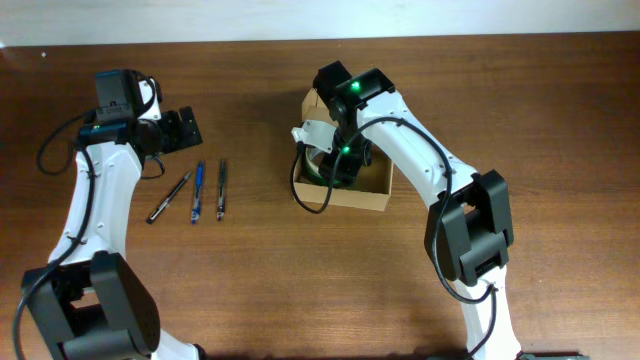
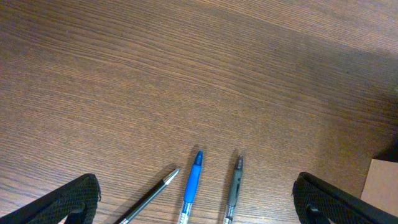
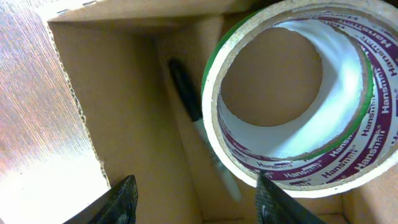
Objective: Pack container
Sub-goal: 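Retract the right arm and reach the left gripper to the black pen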
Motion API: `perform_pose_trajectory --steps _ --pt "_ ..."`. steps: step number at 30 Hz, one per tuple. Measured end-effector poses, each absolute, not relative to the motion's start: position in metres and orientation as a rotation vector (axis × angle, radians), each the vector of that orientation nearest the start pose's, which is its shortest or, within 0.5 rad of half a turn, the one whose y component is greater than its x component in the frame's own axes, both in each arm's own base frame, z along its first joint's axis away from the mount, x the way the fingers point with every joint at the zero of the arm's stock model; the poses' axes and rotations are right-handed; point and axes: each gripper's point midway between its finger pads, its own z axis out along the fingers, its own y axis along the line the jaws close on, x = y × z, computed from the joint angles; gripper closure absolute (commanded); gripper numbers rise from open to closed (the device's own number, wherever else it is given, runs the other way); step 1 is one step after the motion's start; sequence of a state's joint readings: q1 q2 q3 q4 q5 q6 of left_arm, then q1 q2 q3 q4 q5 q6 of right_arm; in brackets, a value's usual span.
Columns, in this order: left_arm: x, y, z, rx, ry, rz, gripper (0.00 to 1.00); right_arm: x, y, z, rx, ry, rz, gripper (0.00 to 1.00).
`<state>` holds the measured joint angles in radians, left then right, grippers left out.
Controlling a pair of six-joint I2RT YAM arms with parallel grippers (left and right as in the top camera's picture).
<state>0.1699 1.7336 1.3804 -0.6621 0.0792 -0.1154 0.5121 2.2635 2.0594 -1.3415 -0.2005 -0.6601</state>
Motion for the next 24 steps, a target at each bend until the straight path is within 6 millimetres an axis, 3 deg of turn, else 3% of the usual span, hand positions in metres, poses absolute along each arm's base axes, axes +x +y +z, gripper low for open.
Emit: perform_pose_trajectory --steps 4,5,7,9,10,12,14,16,17,18,19,21,24 --pt "0.439 0.062 0.137 -0.338 2.558 -0.082 0.01 0.378 0.243 0.108 -1.652 2.541 0.266 0.33" --pt "0.440 0.062 0.138 -0.337 2.553 -0.082 0.01 0.383 0.239 0.124 -1.604 2.520 0.244 0.31" --pt "0.441 0.062 0.140 -0.336 2.549 -0.082 0.01 0.396 0.219 0.184 -1.420 2.449 0.179 0.29" --pt "0.442 0.062 0.144 -0.332 2.551 -0.081 0.01 0.407 0.190 0.235 -1.221 2.398 0.139 0.27" --pt "0.441 0.062 0.148 -0.323 2.558 -0.078 0.01 0.412 0.160 0.274 -1.048 2.362 0.108 0.26" --pt "0.439 0.061 0.154 -0.310 2.571 -0.075 0.01 0.416 0.114 0.318 -0.807 2.329 0.069 0.26" --pt "0.432 0.060 0.156 -0.289 2.606 -0.070 0.01 0.413 0.052 0.353 -0.504 2.321 0.026 0.26" --pt "0.420 0.058 0.152 -0.244 2.668 -0.063 0.00 0.402 -0.014 0.361 -0.189 2.367 -0.010 0.24" --pt "0.413 0.057 0.149 -0.220 2.699 -0.060 0.00 0.397 -0.032 0.357 -0.101 2.393 -0.016 0.08" --pt "0.405 0.056 0.146 -0.190 2.737 -0.058 0.00 0.393 -0.047 0.351 -0.014 2.427 -0.012 0.01" --pt "0.395 0.054 0.141 -0.135 2.787 -0.050 0.00 0.387 -0.076 0.334 0.136 2.490 -0.012 0.01" --pt "0.389 0.055 0.139 -0.073 2.812 -0.028 0.00 0.388 -0.097 0.317 0.250 2.532 -0.009 0.01" --pt "0.388 0.065 0.139 0.031 2.821 0.067 0.10 0.391 -0.128 0.284 0.409 2.602 0.005 0.01"
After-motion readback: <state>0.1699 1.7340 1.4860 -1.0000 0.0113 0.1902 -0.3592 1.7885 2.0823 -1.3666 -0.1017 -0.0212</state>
